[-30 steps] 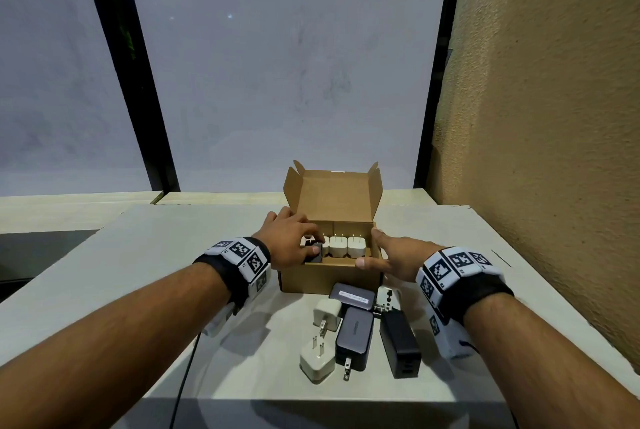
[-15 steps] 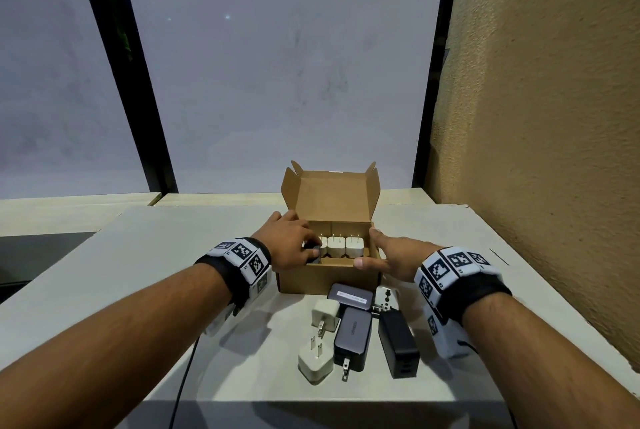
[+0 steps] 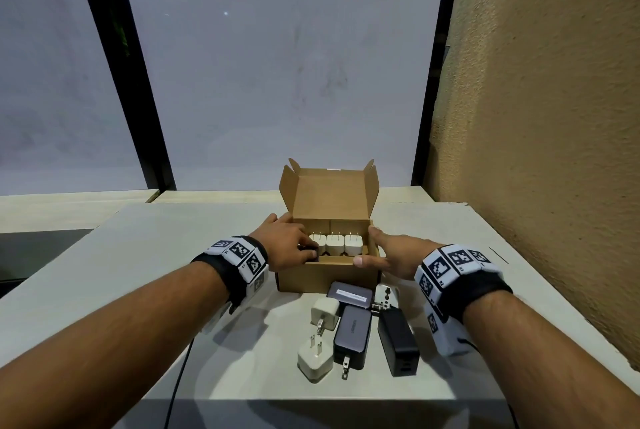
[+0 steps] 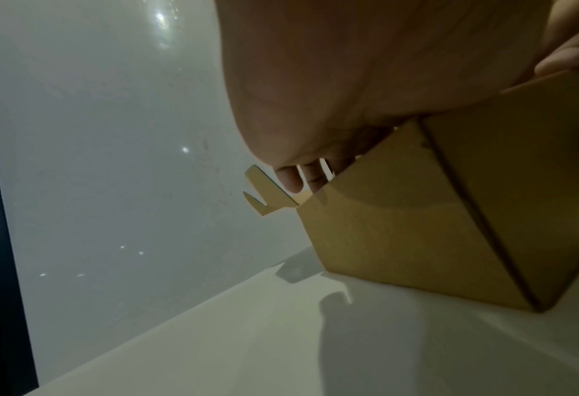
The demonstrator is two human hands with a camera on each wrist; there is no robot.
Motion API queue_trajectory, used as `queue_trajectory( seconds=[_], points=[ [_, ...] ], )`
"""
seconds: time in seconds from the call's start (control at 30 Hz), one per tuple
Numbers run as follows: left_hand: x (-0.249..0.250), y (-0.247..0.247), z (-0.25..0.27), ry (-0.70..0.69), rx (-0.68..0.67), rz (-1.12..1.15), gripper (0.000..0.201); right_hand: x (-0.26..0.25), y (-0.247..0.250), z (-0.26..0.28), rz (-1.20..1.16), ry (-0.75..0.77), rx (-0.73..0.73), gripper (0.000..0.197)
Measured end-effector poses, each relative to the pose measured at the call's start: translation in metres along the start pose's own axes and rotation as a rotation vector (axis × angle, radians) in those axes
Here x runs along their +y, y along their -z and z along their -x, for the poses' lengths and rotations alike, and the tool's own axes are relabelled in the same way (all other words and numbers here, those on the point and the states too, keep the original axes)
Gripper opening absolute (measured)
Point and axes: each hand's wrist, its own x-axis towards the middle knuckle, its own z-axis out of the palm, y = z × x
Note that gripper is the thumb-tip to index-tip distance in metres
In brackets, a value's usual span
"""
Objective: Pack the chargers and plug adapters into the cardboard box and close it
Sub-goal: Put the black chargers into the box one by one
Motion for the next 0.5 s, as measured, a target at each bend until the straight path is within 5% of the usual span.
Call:
queue_trajectory(
  seconds=[0.23, 0.37, 0.5],
  points=[
    [0.022, 0.013, 0.032, -0.172, 0.247, 0.01, 0.043, 0.0, -0.001, 0.002, -0.016, -0.011, 0.002, 0.079],
    [0.057, 0.023, 0.074, -0.303, 0.188, 0.109, 0.048, 0.001, -0.002, 0.001, -0.028, -0.003, 0.013, 0.08],
    [0.087, 0.016, 0.097, -0.243, 0.025, 0.055, 0.074, 0.002, -0.002, 0.002, -0.056, 0.013, 0.03, 0.079]
  ],
)
